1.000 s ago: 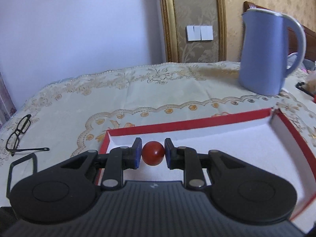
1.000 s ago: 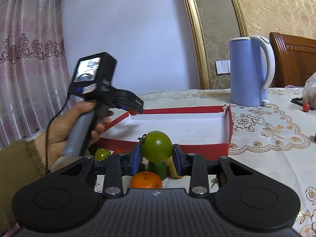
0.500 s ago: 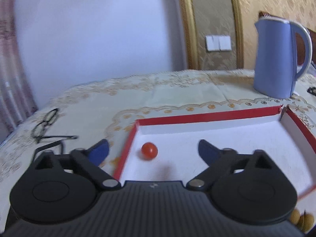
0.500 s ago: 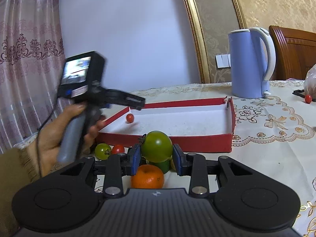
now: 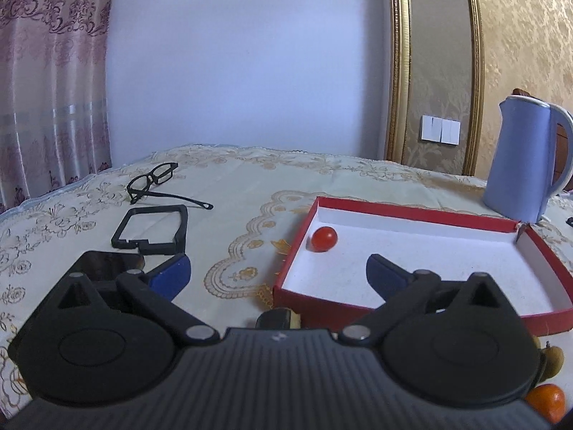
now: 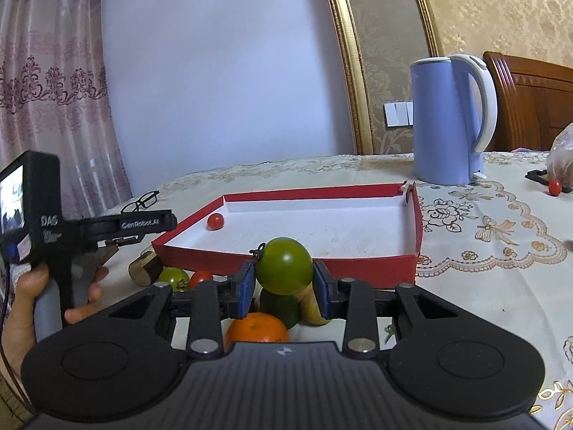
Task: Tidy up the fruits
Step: 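Carry the green tomato into the red tray and open the right tool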
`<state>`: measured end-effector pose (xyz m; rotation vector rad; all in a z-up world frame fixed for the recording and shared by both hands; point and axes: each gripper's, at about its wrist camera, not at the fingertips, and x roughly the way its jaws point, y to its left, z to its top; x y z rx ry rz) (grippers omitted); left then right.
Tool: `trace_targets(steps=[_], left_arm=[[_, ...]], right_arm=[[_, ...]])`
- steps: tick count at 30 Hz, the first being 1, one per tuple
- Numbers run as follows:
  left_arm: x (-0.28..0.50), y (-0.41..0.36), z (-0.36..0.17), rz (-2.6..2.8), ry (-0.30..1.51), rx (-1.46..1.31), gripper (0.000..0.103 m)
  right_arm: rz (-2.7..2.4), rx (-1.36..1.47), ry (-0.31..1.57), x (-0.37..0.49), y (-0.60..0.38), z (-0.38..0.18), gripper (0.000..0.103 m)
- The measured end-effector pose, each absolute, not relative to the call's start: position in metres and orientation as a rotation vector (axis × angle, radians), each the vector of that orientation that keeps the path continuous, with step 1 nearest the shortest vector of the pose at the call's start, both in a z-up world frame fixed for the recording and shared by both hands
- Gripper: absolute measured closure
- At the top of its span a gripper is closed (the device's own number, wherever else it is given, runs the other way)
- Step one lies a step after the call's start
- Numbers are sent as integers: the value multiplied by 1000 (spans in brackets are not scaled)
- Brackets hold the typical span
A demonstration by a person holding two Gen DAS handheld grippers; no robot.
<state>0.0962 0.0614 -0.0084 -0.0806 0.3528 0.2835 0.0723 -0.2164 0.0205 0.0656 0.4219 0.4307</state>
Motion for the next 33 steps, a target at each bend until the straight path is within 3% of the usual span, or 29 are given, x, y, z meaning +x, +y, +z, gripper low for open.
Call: trace_targets(steps=[33], left_arm=[[99,62,-13,281,369,-84,0]], right_arm=[[424,12,441,117,-198,25,69]])
